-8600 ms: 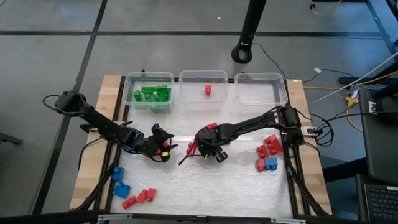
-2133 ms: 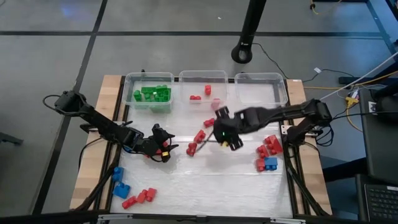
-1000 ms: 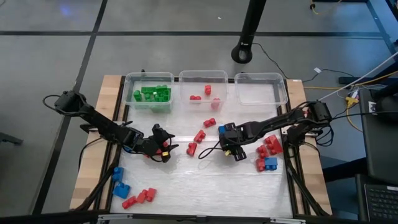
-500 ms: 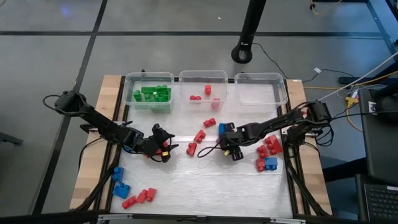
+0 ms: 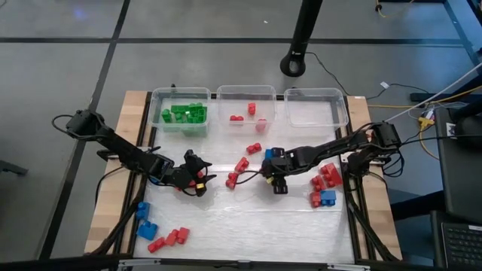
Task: Sort blocks
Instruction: Put the red game piece into the middle transparent bin
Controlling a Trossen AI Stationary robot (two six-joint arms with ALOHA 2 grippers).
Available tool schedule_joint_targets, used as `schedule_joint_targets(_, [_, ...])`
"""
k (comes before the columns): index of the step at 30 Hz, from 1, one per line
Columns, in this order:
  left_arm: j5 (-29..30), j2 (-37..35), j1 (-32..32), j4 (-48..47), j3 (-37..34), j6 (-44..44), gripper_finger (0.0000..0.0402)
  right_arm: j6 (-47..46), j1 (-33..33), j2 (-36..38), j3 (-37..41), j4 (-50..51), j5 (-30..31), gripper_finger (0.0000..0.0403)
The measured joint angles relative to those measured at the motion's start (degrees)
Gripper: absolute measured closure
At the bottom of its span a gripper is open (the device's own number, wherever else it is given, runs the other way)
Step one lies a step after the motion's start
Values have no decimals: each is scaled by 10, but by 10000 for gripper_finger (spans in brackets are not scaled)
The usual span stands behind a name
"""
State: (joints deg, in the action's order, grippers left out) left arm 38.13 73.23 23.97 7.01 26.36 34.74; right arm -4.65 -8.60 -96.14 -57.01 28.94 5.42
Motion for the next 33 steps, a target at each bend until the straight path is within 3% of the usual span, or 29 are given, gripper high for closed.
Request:
schedule_joint_targets(6, [0,0,0,0,0,0,171,-57,0,-7,8,-44,25,124])
schedule_joint_targets(12, [0,0,0,-5,0,1,171,-71,0,-51,18,-87,31,125])
schedule_joint_targets(16, [0,0,0,-5,0,-1,171,-55,-1,-68,15,-90,47,153])
schedule_joint_targets(23, [0,0,0,-4,0,-1,171,-13,-1,-70,15,-95,58,268])
schedule_joint_targets(33, [0,0,0,-4,0,-1,171,66,0,-55,-20,-60,62,258])
